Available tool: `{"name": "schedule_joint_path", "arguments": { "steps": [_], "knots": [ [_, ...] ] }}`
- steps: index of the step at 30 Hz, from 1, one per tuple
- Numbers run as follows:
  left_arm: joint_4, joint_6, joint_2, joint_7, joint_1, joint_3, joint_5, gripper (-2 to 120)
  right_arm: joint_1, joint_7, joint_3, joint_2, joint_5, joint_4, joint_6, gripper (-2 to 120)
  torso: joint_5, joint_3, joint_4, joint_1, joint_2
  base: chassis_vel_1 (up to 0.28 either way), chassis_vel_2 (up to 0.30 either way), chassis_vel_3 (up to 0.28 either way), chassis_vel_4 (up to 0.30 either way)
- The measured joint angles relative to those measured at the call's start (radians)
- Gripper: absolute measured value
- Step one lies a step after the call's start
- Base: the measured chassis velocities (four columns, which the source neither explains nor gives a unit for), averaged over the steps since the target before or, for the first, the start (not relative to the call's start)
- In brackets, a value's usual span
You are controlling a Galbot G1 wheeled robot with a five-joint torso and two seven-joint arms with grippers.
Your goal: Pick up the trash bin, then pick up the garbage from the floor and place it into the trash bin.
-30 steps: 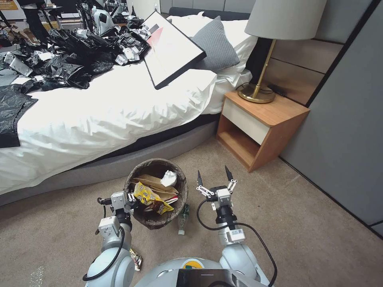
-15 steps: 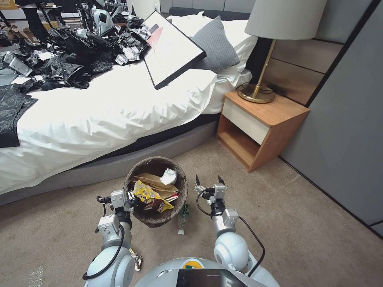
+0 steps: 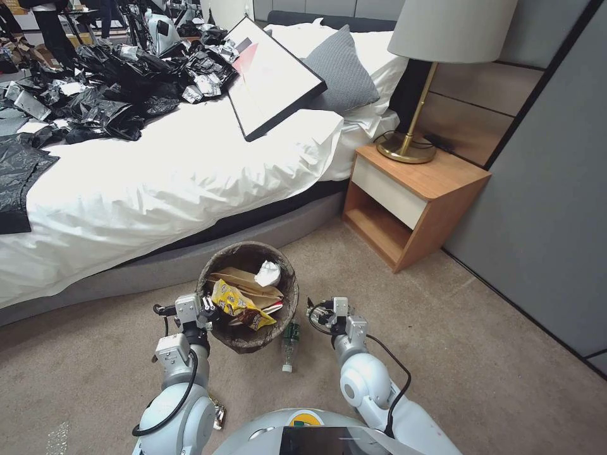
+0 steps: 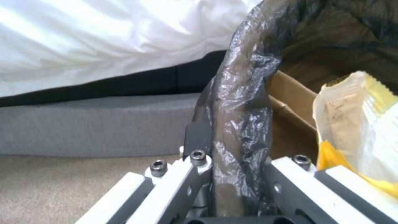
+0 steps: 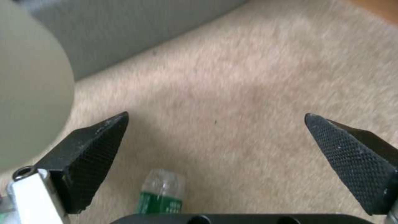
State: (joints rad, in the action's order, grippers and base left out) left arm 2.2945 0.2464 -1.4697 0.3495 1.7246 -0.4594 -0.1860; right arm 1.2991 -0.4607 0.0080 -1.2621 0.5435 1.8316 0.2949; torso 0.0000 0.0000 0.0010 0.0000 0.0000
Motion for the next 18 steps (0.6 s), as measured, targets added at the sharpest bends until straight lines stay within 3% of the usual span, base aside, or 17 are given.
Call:
{"name": "schedule_joint_path", "arguments": {
  "steps": [8,13,18],
  "knots": [
    [0.006,0.001,-0.004,0.002,0.000,-0.005,-0.003,0,-0.087,-0.009,-0.059,0.051,0.100,-0.043,0.109,100,0.0001,0.000,0.0001,0.000,0.000,0.000,0.000,0.000,0.000],
    [0.005,0.001,-0.009,0.002,-0.006,-0.004,-0.002,0,-0.130,0.037,-0.092,0.116,0.152,-0.058,0.134,100,0.0001,0.000,-0.0001,0.000,0.000,0.000,0.000,0.000,0.000],
    [0.001,0.001,-0.012,0.002,-0.013,-0.003,-0.002,0,-0.151,0.054,-0.118,0.135,0.182,-0.074,0.152,100,-0.0001,0.000,-0.0001,0.000,0.000,0.000,0.000,0.000,0.000]
  ]
}}
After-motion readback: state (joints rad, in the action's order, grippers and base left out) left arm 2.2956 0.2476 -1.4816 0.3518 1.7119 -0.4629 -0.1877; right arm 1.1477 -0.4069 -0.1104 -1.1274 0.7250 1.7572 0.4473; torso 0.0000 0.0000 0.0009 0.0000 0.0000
